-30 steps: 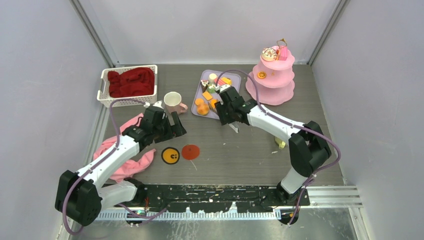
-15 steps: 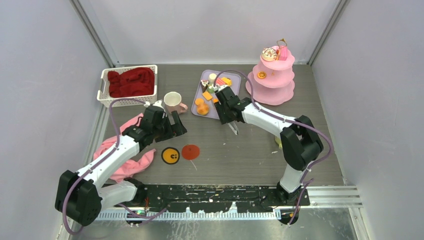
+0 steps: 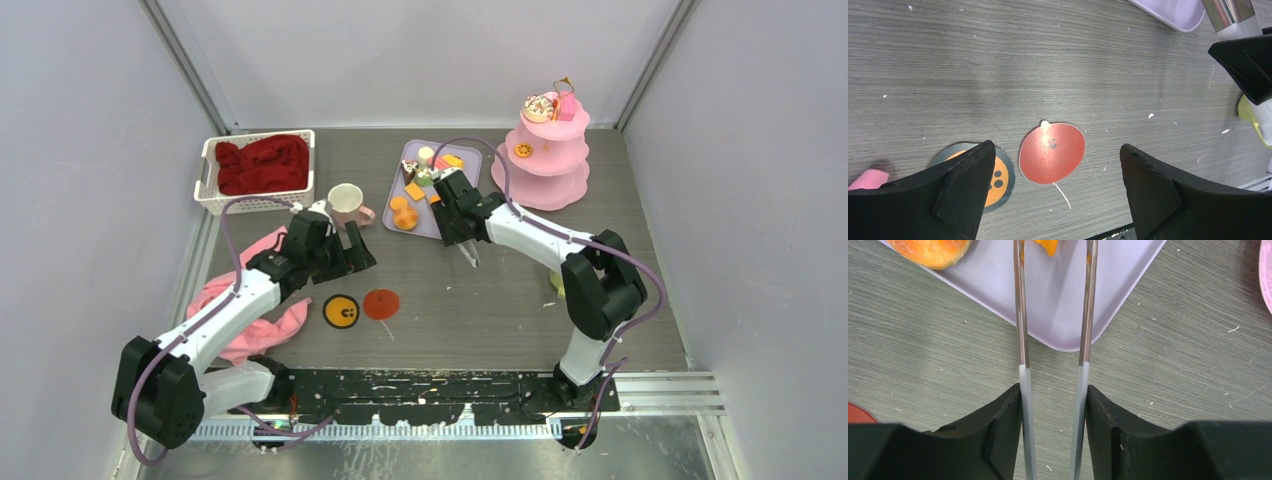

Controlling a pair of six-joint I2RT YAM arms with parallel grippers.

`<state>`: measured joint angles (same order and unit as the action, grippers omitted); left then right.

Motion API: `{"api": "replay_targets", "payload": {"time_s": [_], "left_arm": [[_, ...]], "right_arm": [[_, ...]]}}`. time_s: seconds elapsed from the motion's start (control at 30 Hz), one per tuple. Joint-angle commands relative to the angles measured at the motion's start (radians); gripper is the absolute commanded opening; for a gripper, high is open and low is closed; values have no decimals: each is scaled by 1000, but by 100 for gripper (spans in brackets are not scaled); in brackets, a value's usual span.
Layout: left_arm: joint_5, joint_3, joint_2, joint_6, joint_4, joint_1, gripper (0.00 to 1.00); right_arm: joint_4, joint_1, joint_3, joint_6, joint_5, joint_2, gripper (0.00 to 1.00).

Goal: Serve the afternoon tea

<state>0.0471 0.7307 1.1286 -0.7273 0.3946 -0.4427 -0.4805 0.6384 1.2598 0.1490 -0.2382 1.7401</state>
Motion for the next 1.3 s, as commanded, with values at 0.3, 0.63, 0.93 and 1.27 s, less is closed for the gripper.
{"api": "replay_targets", "payload": {"time_s": [0.3, 0.63, 0.93, 1.27], "left_arm": [[7, 10, -7, -3, -51, 6, 94], [11, 5, 0, -2, -56, 6, 94], [12, 9, -2, 0, -51, 6, 94], [25, 10, 4, -1, -61, 5, 94]], "right_arm": [[9, -5, 66, 2, -26, -64, 22], [13, -107, 14, 19, 89, -229, 20], [8, -151, -8, 26, 118, -272, 19], [-11, -211, -57, 49, 85, -392, 19]]}}
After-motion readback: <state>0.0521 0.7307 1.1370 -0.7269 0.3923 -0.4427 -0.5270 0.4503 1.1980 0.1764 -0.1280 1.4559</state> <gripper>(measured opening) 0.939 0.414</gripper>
